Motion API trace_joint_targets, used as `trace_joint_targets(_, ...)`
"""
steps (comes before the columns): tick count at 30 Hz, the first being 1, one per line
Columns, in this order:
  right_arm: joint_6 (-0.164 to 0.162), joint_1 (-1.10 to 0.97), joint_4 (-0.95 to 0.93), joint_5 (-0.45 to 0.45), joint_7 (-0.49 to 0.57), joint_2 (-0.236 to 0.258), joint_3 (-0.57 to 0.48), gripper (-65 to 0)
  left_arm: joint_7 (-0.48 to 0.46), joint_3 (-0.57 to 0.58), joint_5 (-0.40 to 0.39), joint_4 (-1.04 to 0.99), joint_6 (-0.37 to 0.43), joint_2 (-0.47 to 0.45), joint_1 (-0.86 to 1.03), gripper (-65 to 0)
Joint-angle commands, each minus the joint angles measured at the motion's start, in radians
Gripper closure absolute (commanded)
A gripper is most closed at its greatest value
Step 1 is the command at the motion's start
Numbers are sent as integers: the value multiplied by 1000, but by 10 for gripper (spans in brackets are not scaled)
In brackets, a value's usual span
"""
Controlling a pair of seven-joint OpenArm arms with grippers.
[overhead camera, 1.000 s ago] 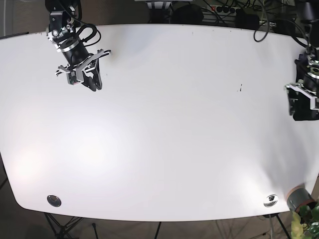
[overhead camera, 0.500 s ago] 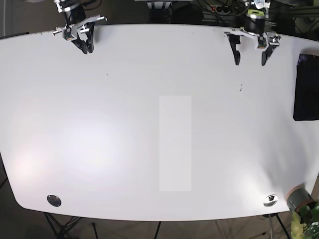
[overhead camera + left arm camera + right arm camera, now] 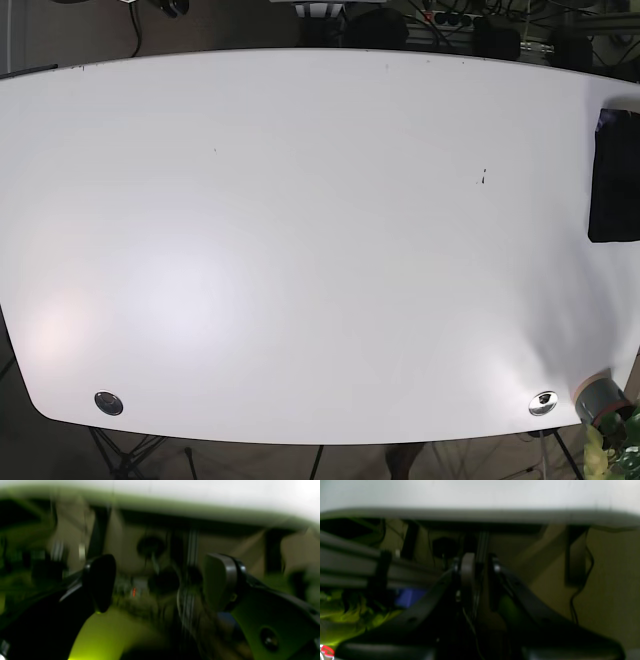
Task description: Fold the T-shirt properly
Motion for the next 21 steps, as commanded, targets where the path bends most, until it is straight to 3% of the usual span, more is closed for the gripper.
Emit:
trace_joint_targets(1,2,-20,-50,11,23,19,-24,-86,-29,-2,-8,-84,-3,1,21,-504)
trace_joint_targets(9,0,126,-394,10,23,19,-154,-86,-29,10,-3,-473,94,-62,-154,-504)
trace_joint_targets(15,-1,288,-635,10,23,19,-236,-86,-29,33,-2,-805,97,-131,-368,-504)
trace_joint_targets(21,-1,453,-828,10,23,15,-253,-86,-29,35,-2,-1090,97,-183,-562,-507)
